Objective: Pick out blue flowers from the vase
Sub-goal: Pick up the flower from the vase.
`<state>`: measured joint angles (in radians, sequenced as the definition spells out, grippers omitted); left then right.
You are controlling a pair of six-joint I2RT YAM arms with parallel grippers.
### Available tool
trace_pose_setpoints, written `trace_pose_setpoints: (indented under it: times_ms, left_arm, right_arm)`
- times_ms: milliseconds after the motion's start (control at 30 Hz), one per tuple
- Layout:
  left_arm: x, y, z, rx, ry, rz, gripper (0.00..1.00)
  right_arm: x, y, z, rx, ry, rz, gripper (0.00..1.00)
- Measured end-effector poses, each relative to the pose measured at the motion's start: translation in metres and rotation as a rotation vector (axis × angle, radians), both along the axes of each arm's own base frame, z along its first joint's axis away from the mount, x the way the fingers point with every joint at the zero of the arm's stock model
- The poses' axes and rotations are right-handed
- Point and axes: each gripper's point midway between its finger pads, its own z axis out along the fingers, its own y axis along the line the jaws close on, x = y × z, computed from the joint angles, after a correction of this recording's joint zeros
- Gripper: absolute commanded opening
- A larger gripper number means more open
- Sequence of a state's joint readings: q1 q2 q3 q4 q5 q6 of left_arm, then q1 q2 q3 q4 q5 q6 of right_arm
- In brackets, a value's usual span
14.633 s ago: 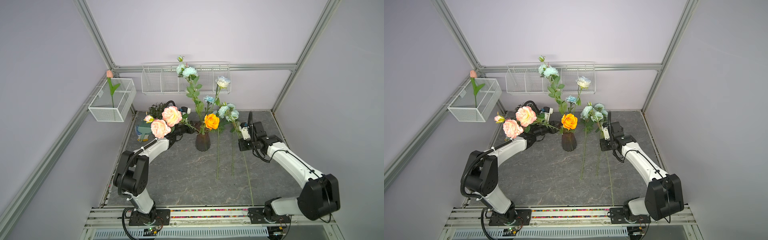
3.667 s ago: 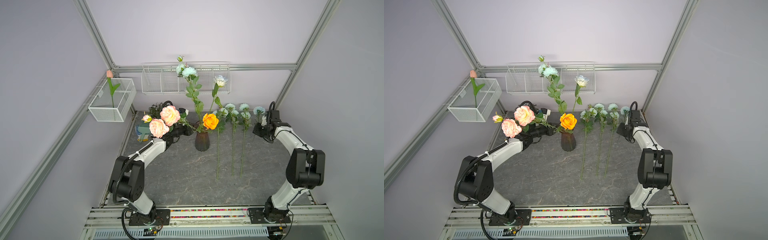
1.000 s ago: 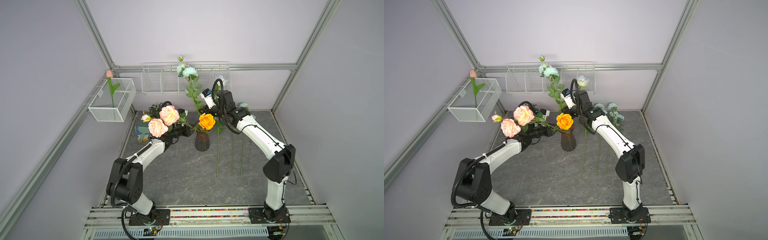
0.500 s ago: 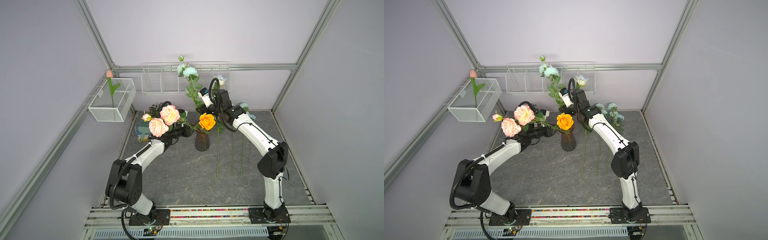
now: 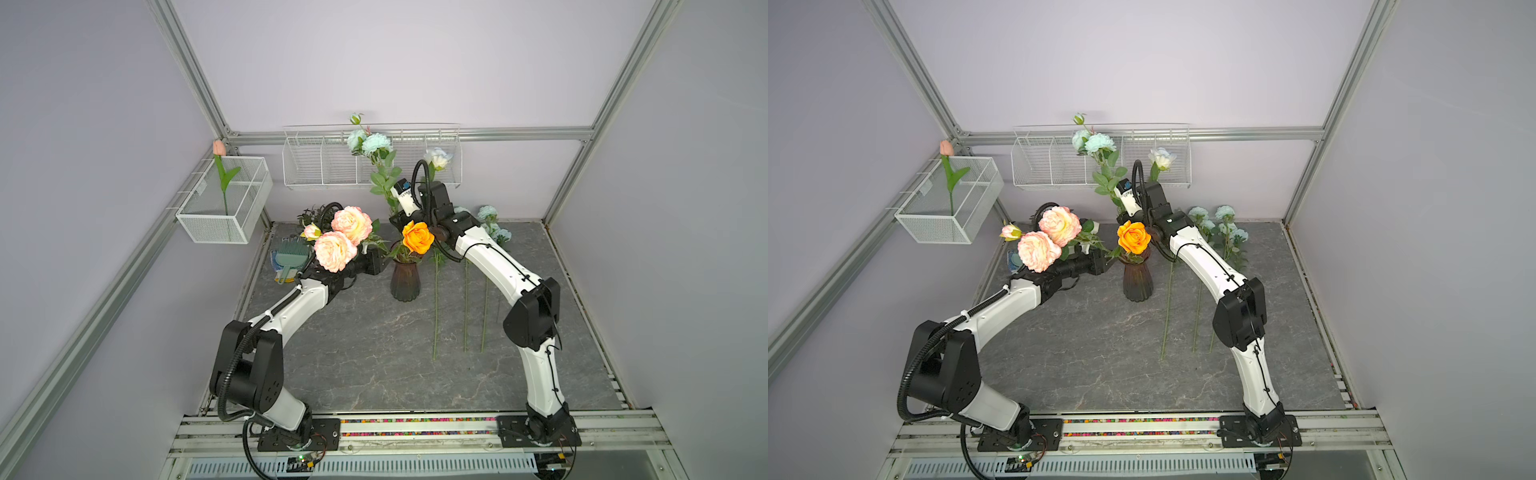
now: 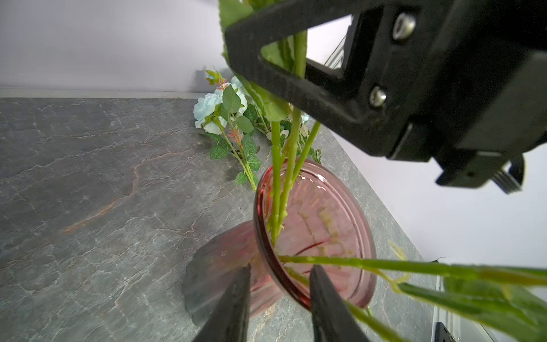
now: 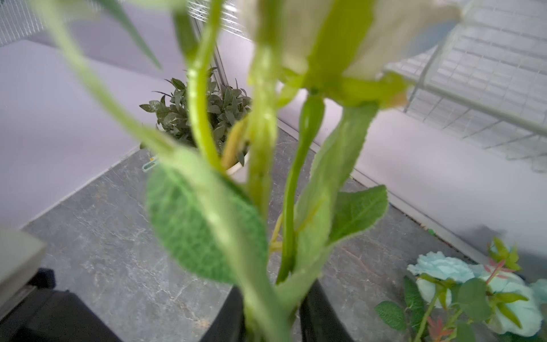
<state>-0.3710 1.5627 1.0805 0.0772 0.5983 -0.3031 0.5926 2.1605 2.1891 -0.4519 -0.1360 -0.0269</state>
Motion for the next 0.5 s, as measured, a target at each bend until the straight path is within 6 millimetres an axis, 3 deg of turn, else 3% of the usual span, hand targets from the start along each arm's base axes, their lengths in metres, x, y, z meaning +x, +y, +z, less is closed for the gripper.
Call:
trace_pose_setpoints:
  times_ms: [300,500]
  left_arm:
    - [0.0,0.0,0.0,0.001,0.001,0.001,0.36]
    - [0.0,0.0,-0.001,0.001,0.002,0.0,0.36]
  right_arm:
    - [-0.008,-0.002,0.005,0.009,0.001,0.01,0.07]
    - [-0.021,-0.011,0.036,0.044,-0.042,0.02,0.07]
